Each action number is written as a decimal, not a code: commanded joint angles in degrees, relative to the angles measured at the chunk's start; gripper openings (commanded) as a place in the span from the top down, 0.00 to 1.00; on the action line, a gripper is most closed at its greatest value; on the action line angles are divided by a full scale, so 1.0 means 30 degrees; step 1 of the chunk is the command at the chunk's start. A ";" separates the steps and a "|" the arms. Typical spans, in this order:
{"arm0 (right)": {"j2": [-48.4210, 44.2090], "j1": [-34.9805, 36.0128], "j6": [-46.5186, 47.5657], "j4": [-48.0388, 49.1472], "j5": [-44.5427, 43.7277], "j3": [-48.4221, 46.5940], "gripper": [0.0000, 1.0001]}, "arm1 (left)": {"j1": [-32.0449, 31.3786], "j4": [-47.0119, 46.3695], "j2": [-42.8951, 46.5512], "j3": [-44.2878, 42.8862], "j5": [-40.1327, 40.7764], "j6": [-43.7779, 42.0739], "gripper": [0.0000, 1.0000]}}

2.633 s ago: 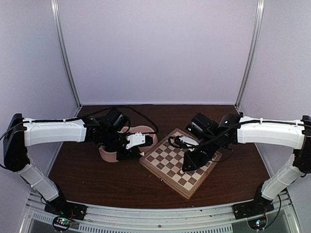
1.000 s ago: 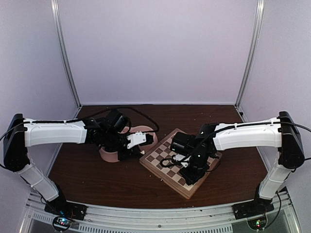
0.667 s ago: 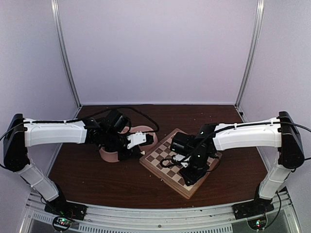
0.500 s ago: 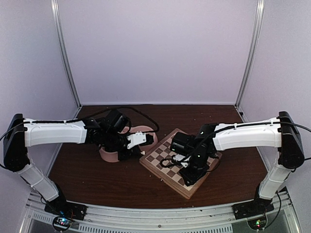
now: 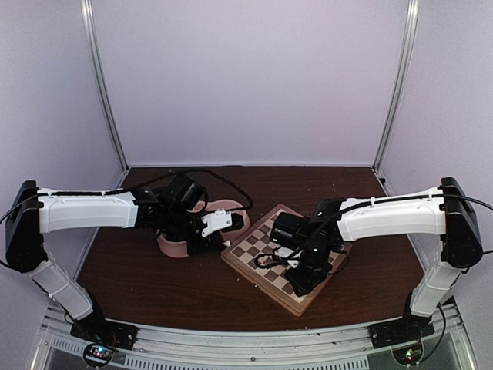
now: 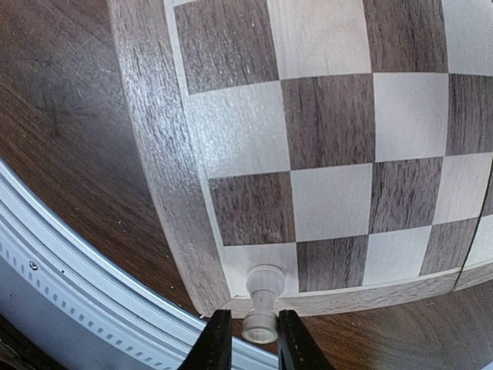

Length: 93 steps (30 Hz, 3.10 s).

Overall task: Set up the chess pieces on the board
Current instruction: Place the rook at h1, then place the pawn on the chessboard.

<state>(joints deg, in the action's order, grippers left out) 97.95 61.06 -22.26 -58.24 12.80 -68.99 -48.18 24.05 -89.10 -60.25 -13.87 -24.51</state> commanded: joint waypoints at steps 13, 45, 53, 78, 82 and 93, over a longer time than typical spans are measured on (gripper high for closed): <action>-0.3145 0.0126 -0.0250 0.1079 -0.2652 0.0002 0.46 | -0.0150 0.1912 -0.1262 -0.1876 -0.0213 0.0425 1.00; -1.9111 -0.0987 -0.3365 0.5563 -1.2331 0.7885 0.41 | -0.3741 1.7866 -1.3563 -1.8722 0.9586 -0.3613 0.92; -1.8782 -0.1002 -0.3128 0.5922 -1.2330 0.8011 0.41 | -0.4161 1.9702 -1.5324 -2.0798 1.1578 -0.3583 0.90; -1.9179 -0.1046 -0.3218 0.5618 -1.2119 0.8060 0.40 | -0.4444 1.6259 -1.3260 -2.0049 0.9694 -0.2834 0.39; -1.9099 -0.1046 -0.3142 0.5692 -1.2123 0.8069 0.39 | -0.4443 1.4428 -1.0795 -1.7924 0.8910 -0.1963 0.05; -1.7607 -0.1081 -0.2305 0.6851 -1.1196 0.7841 0.37 | -0.4244 0.4960 -0.4442 -1.0024 2.1140 0.9887 0.02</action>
<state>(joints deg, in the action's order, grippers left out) 42.57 58.11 -31.16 -40.21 -22.41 -44.29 -61.45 49.80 -104.12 -94.85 29.47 -14.02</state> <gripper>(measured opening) 0.623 0.976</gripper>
